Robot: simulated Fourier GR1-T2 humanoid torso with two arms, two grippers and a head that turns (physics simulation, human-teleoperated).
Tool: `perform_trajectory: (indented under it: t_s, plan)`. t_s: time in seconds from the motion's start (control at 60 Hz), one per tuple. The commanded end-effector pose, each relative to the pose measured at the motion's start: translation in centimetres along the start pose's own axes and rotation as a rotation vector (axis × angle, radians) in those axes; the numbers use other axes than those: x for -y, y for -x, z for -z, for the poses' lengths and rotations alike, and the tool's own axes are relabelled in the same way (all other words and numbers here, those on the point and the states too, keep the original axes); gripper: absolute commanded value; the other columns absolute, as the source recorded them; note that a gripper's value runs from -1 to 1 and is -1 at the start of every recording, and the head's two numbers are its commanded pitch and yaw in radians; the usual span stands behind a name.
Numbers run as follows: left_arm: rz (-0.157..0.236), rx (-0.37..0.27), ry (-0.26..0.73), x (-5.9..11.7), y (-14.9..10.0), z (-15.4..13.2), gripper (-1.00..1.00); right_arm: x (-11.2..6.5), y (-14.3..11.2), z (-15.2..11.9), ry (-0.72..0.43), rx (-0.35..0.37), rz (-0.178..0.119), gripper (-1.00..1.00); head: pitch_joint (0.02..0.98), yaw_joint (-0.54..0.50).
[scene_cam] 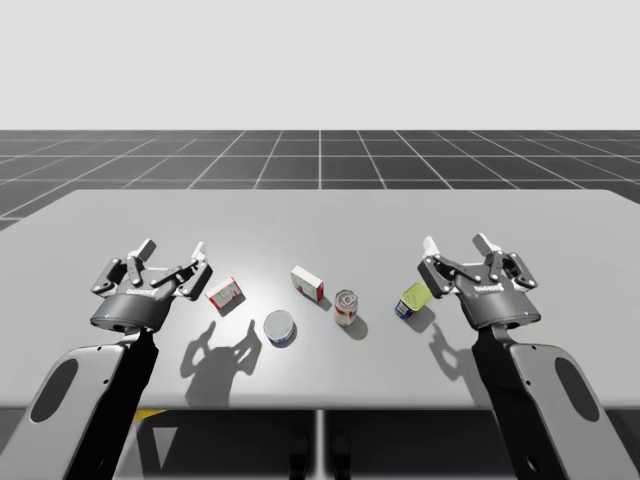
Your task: Pick up the potted meat can and lift it.
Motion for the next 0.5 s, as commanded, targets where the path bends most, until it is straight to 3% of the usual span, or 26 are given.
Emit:
perform_trajectory:
  t_s: [0.017,0.05,0.067,0.083,0.15,0.183,0.35,0.5]
  plan:
    - [0.001,0.000,0.000,0.04,-0.03,-0.05,-1.00,-0.15,0.03,-0.19,0.003,0.022,0.006,-1.00,0.060,0.00]
    - [0.001,0.001,0.000,0.05,-0.04,-0.06,-1.00,-0.14,0.03,-0.19,-0.006,0.023,0.002,-1.00,0.065,0.00]
    - [0.001,0.001,0.001,0.07,-0.05,-0.08,-1.00,-0.06,-0.05,-0.12,-0.016,0.015,0.024,-1.00,0.077,0.00]
    - [0.001,0.001,0.001,0.08,-0.05,-0.08,-1.00,-0.05,-0.07,-0.08,-0.012,0.015,0.027,-1.00,0.083,0.00]
    - [0.000,0.001,0.000,0.09,-0.07,-0.12,-1.00,0.09,-0.06,0.01,-0.028,-0.008,0.022,-1.00,0.116,0.00]
    - [0.000,0.001,0.000,0.07,-0.10,-0.13,-1.00,0.11,0.04,0.04,-0.039,-0.018,0.033,-1.00,0.151,0.00]
    - [0.003,-0.001,-0.003,-0.02,-0.11,-0.12,-1.00,-0.12,0.21,0.15,-0.042,-0.019,0.010,-1.00,0.298,-0.01]
    - [0.011,-0.005,-0.003,-0.01,-0.08,-0.10,-1.00,-0.10,0.20,0.23,-0.035,-0.021,0.011,-1.00,0.453,-0.04]
